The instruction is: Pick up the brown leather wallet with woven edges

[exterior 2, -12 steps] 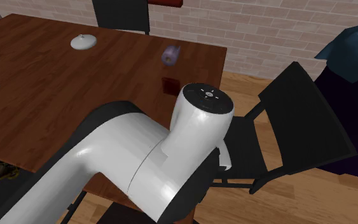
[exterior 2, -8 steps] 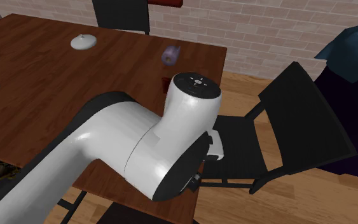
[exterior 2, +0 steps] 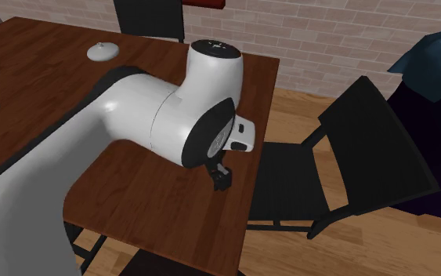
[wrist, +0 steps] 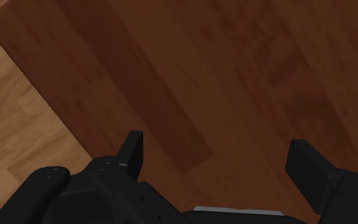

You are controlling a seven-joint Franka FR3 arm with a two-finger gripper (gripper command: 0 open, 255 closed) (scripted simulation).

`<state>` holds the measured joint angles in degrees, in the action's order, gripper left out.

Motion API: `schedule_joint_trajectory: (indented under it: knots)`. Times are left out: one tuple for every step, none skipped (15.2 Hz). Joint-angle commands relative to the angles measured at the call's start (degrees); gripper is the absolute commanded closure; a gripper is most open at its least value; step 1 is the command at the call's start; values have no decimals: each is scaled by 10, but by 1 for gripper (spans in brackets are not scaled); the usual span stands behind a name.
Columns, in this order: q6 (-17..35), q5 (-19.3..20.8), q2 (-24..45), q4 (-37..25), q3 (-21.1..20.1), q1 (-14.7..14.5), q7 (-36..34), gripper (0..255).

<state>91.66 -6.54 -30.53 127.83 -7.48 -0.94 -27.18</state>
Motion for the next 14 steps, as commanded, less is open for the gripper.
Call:
schedule_joint_trajectory:
  knots:
    - [16,-4,40,-31,-21,3,-46,0]
    - [21,-4,59,-48,-31,4,-67,0]
    - [26,-3,78,-66,-40,6,-89,0]
    - [30,-2,98,-85,-49,8,-111,0]
    - [33,1,118,-105,-58,9,-132,0]
    - [36,5,138,-126,-66,11,-154,0]
    - [38,10,159,-147,-74,12,-176,0]
    - [39,16,181,-170,-81,12,-198,0]
    - [39,22,203,-193,-88,13,-220,0]
    - [38,30,225,-218,-94,13,-242,0]
    - [37,38,248,-243,-99,12,-264,0]
    - [35,47,272,-270,-104,10,-285,0]
    - [31,57,296,-298,-109,8,-307,0]
    - [26,67,320,-328,-112,5,-328,0]
